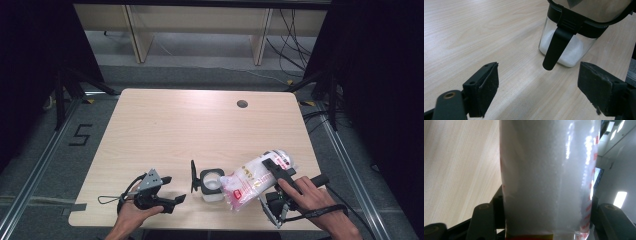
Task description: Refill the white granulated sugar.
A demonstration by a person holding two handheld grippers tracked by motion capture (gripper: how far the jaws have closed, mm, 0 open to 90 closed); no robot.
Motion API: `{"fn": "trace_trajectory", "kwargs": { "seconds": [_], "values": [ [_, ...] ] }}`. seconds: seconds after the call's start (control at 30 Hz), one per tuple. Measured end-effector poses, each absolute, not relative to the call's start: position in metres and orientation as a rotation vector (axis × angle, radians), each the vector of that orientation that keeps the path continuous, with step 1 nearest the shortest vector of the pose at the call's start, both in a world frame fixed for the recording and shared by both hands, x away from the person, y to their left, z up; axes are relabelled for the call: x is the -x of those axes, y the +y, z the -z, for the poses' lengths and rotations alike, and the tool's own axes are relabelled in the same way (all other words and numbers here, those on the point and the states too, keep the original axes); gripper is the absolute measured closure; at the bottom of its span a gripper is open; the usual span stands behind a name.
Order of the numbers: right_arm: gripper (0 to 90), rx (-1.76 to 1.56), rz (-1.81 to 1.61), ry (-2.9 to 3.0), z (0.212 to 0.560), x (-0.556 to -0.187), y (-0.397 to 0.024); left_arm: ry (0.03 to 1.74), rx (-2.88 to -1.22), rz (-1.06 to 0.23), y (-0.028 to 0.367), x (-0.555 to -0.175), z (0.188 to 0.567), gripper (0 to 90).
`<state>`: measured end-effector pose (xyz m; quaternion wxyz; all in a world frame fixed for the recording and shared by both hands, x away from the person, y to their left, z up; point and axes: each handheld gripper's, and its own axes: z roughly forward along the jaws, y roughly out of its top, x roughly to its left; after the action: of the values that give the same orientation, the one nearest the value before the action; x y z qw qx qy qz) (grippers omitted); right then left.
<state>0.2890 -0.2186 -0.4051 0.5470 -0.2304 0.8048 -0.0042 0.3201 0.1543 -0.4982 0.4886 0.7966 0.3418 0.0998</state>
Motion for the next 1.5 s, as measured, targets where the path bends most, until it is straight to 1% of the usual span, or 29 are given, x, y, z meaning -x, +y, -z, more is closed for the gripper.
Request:
{"fn": "trace_trajectory", "kwargs": {
  "seconds": [0.5, 0.6, 0.73, 0.83, 0.9, 1.23, 1.3, 1.4, 1.5],
  "values": [
    [43.1, 0.507, 0.01, 1.918, 0.4067, -0.2875, -0.2182, 0.834, -1.935, -0.248, 0.1543, -0.3198, 0.498, 16.7],
    [43.2, 0.568, 0.014, 1.905, 0.4065, -0.2893, -0.2166, 0.832, -1.937, -0.251, 0.1545, -0.3197, 0.4975, 16.7],
    [43.2, 0.529, 0.009, 1.93, 0.4099, -0.2885, -0.2167, 0.835, -1.934, -0.247, 0.1545, -0.3199, 0.498, 16.7],
    [43.1, 0.587, 0.014, 1.901, 0.4099, -0.2901, -0.2154, 0.833, -1.934, -0.248, 0.1545, -0.3198, 0.4977, 16.7],
    [43.2, 0.526, -0.026, 1.914, 0.4115, -0.2892, -0.2173, 0.834, -1.935, -0.249, 0.1549, -0.3199, 0.4976, 16.7],
    [43.3, 0.559, 0.022, 1.913, 0.4082, -0.29, -0.2161, 0.833, -1.934, -0.247, 0.1545, -0.3199, 0.4978, 16.7],
    [43.3, 0.492, -0.021, 1.931, 0.4135, -0.2884, -0.2203, 0.834, -1.934, -0.247, 0.1545, -0.32, 0.498, 16.7],
    [43.3, 0.564, 0.019, 1.908, 0.4081, -0.2903, -0.2183, 0.834, -1.934, -0.247, 0.1546, -0.32, 0.4979, 16.7],
    [43.3, 0.511, -0.007, 1.935, 0.4105, -0.2882, -0.2213, 0.834, -1.935, -0.242, 0.1546, -0.3203, 0.4984, 16.7]
  ]
}}
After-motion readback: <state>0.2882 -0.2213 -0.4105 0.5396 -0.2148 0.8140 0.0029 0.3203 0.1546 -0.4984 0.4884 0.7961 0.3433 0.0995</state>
